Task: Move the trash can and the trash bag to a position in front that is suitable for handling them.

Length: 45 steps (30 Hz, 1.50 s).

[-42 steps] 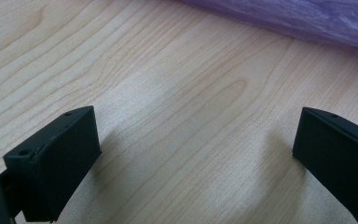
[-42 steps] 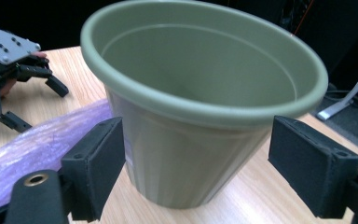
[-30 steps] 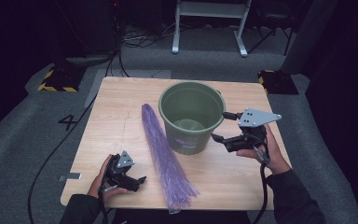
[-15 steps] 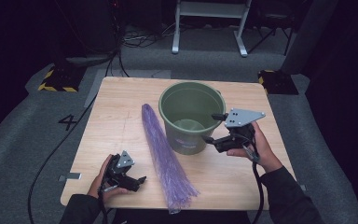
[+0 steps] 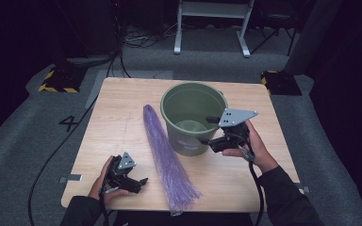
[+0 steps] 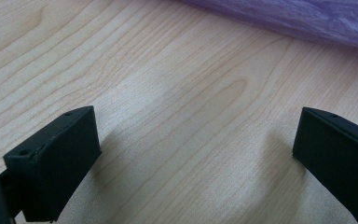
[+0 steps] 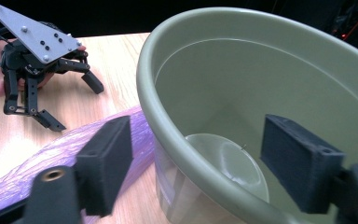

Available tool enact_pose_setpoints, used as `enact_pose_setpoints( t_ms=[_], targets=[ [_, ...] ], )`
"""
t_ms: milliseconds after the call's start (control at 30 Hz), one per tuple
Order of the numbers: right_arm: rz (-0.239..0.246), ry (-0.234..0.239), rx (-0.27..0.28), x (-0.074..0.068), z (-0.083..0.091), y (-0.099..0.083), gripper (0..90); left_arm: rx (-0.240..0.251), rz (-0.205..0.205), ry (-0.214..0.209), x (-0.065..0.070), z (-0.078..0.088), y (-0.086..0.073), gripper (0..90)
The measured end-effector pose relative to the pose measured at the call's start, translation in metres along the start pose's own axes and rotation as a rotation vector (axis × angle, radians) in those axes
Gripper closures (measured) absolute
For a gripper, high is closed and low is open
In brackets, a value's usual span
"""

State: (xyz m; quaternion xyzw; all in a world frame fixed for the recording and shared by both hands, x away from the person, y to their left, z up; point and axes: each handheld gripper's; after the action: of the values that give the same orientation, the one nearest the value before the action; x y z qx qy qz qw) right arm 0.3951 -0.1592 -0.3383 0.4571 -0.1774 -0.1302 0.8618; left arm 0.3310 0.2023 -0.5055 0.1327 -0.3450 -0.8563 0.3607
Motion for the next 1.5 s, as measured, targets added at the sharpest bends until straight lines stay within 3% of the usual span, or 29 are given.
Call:
enact_pose_setpoints(
  t_ms=[100,300,400,933,1500],
  targets=[
    [0.004,-0.007,-0.010,0.001,-0.004,0.000,36.0,0.000,0.000,0.000,0.000,0.000,0.000,0.1],
    [0.031,0.030,-0.037,0.000,-0.011,0.001,51.4,0.000,0.000,0.000,0.000,0.000,0.000,0.1],
    [0.031,0.039,-0.041,0.000,-0.013,0.000,54.2,0.000,0.000,0.000,0.000,0.000,0.000,0.1],
    [0.058,-0.001,-0.061,0.002,-0.008,-0.003,60.6,0.000,0.000,0.000,0.000,0.000,0.000,0.1],
    [0.030,-0.046,-0.081,0.008,0.009,-0.015,61.1,0.001,0.001,0.000,0.000,0.000,0.000,0.1]
  ],
)
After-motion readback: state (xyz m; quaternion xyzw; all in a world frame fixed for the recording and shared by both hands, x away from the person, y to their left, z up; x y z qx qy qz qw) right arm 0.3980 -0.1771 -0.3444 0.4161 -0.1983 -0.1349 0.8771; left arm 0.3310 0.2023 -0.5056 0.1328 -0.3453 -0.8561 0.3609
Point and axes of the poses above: each handheld gripper's, and its own axes: z roughly backward along the jaws, y roughly out of its top, x roughly to its right, and after that the axes turned 1 degree about z, right-handed
